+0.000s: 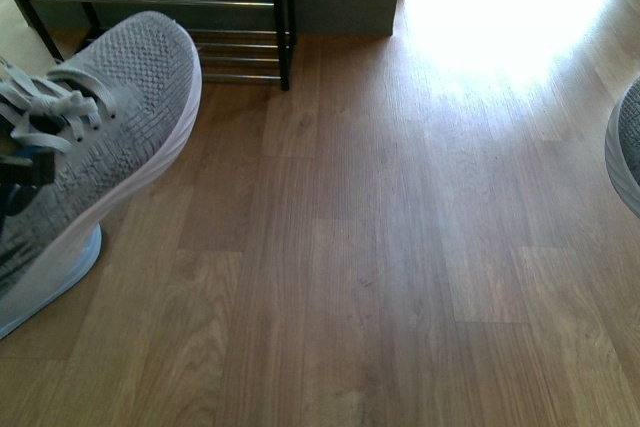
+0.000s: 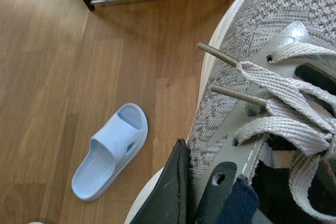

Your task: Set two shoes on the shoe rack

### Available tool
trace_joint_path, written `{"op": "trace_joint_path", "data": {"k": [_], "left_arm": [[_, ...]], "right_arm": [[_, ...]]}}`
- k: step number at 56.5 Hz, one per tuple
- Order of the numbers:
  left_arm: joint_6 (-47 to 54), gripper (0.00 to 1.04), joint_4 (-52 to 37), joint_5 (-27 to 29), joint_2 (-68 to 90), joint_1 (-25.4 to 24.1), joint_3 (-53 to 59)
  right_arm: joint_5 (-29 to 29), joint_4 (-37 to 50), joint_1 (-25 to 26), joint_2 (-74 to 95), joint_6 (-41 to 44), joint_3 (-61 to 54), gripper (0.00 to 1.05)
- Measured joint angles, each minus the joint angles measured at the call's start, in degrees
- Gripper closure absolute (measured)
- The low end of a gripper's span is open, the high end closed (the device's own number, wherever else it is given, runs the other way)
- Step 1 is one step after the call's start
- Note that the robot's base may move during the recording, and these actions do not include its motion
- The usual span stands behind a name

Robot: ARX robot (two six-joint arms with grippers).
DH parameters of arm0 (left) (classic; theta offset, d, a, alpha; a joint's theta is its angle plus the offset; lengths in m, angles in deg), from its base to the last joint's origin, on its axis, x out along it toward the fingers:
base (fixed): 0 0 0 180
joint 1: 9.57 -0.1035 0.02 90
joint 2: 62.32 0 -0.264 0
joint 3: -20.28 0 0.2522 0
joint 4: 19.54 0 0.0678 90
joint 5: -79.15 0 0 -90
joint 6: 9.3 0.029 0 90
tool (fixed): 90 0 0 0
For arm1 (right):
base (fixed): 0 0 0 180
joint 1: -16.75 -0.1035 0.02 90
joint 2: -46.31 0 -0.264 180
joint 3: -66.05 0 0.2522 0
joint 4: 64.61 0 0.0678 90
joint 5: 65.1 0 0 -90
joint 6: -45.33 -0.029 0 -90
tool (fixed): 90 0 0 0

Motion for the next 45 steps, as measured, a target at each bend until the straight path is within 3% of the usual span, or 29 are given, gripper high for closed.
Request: {"op": "trace_joint_path", "data": {"k": [13,45], "left_arm": [[-2.0,1.03,1.8,1.6,-12.9,-0.5,1.8],[-2.7,1.03,2.1,1.5,-13.5,-0.5,2.1]], "right_arm": [[0.0,0.0,0.0,0.0,0.0,0.0,1.04],[0.0,0.0,0.0,0.0,0.0,0.0,1.04]]}}
